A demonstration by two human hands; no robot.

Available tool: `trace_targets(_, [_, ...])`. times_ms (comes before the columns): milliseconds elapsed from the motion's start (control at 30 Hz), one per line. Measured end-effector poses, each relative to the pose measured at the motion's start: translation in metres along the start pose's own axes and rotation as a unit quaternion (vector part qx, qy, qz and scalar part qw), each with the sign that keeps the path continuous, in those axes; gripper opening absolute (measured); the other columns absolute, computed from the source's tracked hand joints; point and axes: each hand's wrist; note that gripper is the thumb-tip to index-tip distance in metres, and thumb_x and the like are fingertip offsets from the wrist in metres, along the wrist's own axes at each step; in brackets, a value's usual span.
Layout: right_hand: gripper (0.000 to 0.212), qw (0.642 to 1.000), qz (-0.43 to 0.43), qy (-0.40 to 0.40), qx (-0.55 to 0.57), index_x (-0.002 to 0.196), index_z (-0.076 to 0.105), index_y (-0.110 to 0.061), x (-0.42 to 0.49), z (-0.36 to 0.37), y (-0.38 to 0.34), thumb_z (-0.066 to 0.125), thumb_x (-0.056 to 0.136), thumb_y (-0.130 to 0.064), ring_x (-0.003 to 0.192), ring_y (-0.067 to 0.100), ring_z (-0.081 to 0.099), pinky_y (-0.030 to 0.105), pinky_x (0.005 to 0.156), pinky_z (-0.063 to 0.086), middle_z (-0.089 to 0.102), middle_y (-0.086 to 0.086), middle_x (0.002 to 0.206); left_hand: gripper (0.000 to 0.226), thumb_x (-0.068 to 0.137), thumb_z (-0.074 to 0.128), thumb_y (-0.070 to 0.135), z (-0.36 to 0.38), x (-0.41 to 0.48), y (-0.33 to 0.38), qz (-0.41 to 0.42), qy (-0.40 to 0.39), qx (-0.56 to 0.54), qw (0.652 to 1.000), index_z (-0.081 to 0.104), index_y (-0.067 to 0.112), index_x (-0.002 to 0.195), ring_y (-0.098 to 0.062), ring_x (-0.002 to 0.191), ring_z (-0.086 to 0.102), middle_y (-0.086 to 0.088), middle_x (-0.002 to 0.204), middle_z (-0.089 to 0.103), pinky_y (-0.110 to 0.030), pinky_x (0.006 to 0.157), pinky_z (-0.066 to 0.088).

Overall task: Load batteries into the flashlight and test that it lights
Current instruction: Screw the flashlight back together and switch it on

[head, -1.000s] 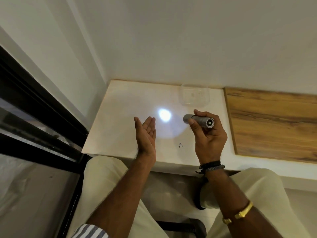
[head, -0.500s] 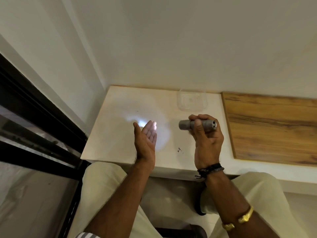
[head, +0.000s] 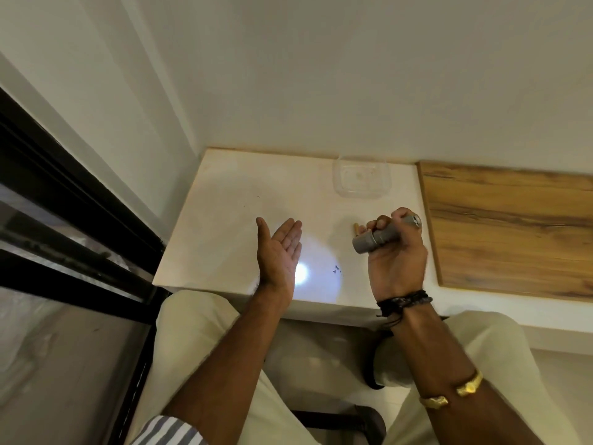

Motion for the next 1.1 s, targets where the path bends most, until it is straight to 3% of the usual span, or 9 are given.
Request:
trace_targets(167, [0.037, 0.982, 0.101, -0.006, 0.157, 0.078, 0.054, -0.014, 0.0, -0.007, -0.006, 0.041, 0.093, -0.046, 0.076, 0.024, 0.053, 0.049, 0.106, 0.036, 0.051, 0.004, 0.074, 0.091, 0.094, 0.021, 0.077, 0.003, -0.007, -0.001, -0.03, -0.042, 0.015, 0.999, 0.043, 0.01, 0.15, -0.024, 0.146, 0.04, -0.01, 0.155, 0.048, -0.041, 0.126, 0.022])
trace_targets(233, [0.031, 0.978, 0.111, -0.006, 0.176, 0.076, 0.052, -0.014, -0.001, -0.007, -0.005, 0.042, 0.088, -0.041, 0.074, 0.024, 0.053, 0.05, 0.111, 0.033, 0.05, 0.004, 0.072, 0.092, 0.093, 0.021, 0.079, 0.005, -0.009, -0.001, -0.04, -0.056, 0.015, 0.998, 0.043, 0.011, 0.15, -0.023, 0.147, 0.039, -0.008, 0.155, 0.047, -0.042, 0.127, 0.02])
trace_targets(433, [0.02, 0.971, 0.121, -0.006, 0.206, 0.074, 0.049, -0.012, -0.004, -0.004, 0.002, 0.048, 0.072, -0.033, 0.072, 0.025, 0.05, 0.043, 0.094, 0.04, 0.047, 0.005, 0.069, 0.093, 0.092, 0.016, 0.079, 0.007, -0.01, -0.004, -0.051, -0.069, 0.008, 0.996, 0.043, 0.012, 0.15, -0.026, 0.147, 0.04, -0.009, 0.156, 0.047, -0.044, 0.126, 0.02])
trace_targets(567, [0.018, 0.972, 0.119, -0.004, 0.203, 0.074, 0.049, -0.012, -0.005, -0.001, 0.005, 0.045, 0.074, -0.03, 0.072, 0.025, 0.049, 0.043, 0.097, 0.033, 0.046, 0.005, 0.071, 0.092, 0.093, 0.015, 0.078, 0.008, -0.01, -0.004, -0.053, -0.07, 0.012, 0.996, 0.042, 0.012, 0.151, -0.026, 0.147, 0.039, -0.009, 0.157, 0.046, -0.045, 0.126, 0.021])
trace_targets(733, [0.027, 0.974, 0.126, -0.003, 0.188, 0.076, 0.048, -0.013, -0.004, 0.0, 0.008, 0.03, 0.091, -0.026, 0.074, 0.025, 0.047, 0.04, 0.088, 0.037, 0.045, 0.006, 0.073, 0.092, 0.094, 0.013, 0.077, 0.008, -0.01, -0.004, -0.051, -0.066, 0.005, 0.996, 0.041, 0.011, 0.152, -0.027, 0.147, 0.039, -0.01, 0.157, 0.045, -0.045, 0.126, 0.021])
trace_targets(833, [0.018, 0.975, 0.128, -0.013, 0.181, 0.077, 0.048, -0.013, -0.004, 0.002, 0.012, 0.037, 0.083, -0.025, 0.073, 0.025, 0.046, 0.039, 0.084, 0.037, 0.045, 0.006, 0.073, 0.092, 0.094, 0.013, 0.077, 0.008, -0.009, -0.004, -0.051, -0.064, 0.001, 0.997, 0.041, 0.011, 0.152, -0.027, 0.147, 0.039, -0.01, 0.157, 0.045, -0.045, 0.126, 0.021])
trace_targets(967, [0.03, 0.967, 0.157, -0.012, 0.199, 0.082, 0.053, -0.011, -0.002, 0.0, 0.016, 0.038, 0.093, -0.035, 0.078, 0.023, 0.048, 0.036, 0.088, 0.037, 0.048, 0.006, 0.081, 0.091, 0.094, 0.014, 0.076, 0.007, -0.008, -0.003, -0.048, -0.057, 0.008, 0.997, 0.041, 0.011, 0.152, -0.026, 0.146, 0.041, -0.01, 0.157, 0.046, -0.043, 0.126, 0.023])
trace_targets(1067, [0.008, 0.975, 0.172, -0.025, 0.136, 0.085, 0.053, -0.012, 0.003, 0.004, 0.021, 0.047, 0.082, -0.009, 0.078, 0.021, 0.05, 0.038, 0.09, 0.037, 0.051, 0.006, 0.083, 0.075, 0.1, 0.025, 0.066, 0.007, -0.007, -0.002, -0.017, -0.016, 0.082, 0.996, 0.046, 0.013, 0.149, -0.024, 0.142, 0.047, -0.008, 0.152, 0.052, -0.042, 0.122, 0.031])
trace_targets(1100, [0.02, 0.981, 0.171, -0.022, 0.089, 0.086, 0.052, -0.013, 0.007, 0.005, 0.026, 0.045, 0.078, 0.005, 0.077, 0.021, 0.05, 0.038, 0.088, 0.039, 0.053, 0.006, 0.082, 0.065, 0.103, 0.035, 0.058, 0.006, -0.006, -0.002, 0.003, 0.008, 0.129, 0.992, 0.049, 0.013, 0.147, -0.025, 0.139, 0.051, -0.007, 0.149, 0.055, -0.042, 0.119, 0.037])
Point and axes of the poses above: each hand's wrist, its own x-axis towards the middle knuckle, its own z-axis out of the palm, y = z × x
